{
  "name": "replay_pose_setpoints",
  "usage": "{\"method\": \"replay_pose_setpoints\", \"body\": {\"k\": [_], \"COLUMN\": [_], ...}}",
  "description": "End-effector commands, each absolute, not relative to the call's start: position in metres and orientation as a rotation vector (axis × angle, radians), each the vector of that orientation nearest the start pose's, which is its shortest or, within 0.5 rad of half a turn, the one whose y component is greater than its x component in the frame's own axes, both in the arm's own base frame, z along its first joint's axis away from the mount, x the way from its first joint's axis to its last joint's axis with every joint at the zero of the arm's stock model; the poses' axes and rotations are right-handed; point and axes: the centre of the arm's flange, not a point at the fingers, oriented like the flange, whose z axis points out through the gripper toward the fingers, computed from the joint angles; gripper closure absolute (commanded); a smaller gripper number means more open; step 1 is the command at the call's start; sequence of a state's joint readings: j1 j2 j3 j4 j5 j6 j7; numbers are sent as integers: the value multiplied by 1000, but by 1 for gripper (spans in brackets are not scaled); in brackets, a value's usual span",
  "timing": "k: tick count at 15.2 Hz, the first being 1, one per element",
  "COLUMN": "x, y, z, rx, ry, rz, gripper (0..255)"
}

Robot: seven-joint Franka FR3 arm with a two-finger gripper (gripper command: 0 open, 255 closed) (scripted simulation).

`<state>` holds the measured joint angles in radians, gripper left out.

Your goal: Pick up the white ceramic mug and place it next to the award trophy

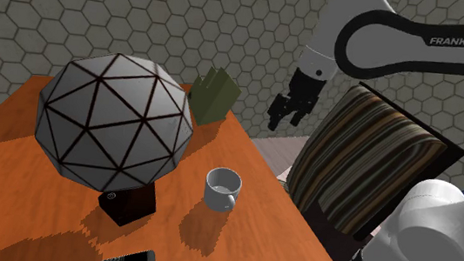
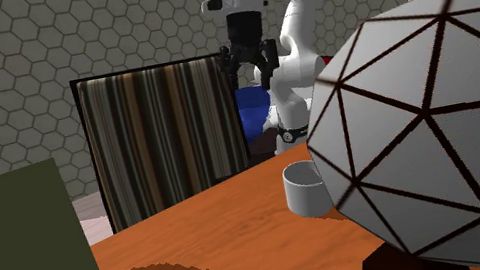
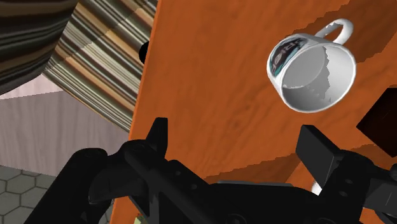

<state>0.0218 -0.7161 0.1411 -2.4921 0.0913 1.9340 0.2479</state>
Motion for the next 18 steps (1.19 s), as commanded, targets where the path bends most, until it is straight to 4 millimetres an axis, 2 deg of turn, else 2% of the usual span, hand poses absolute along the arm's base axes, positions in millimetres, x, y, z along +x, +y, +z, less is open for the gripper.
{"method": "replay_pose_setpoints", "body": {"k": [1, 13, 18], "x": [353, 384, 387], "y": [81, 156, 158], "z": [510, 376, 353], "rx": [-3096, -3070, -3070], "ry": [216, 216, 216], "rz": [-232, -189, -189], "gripper": [0, 0, 0]}}
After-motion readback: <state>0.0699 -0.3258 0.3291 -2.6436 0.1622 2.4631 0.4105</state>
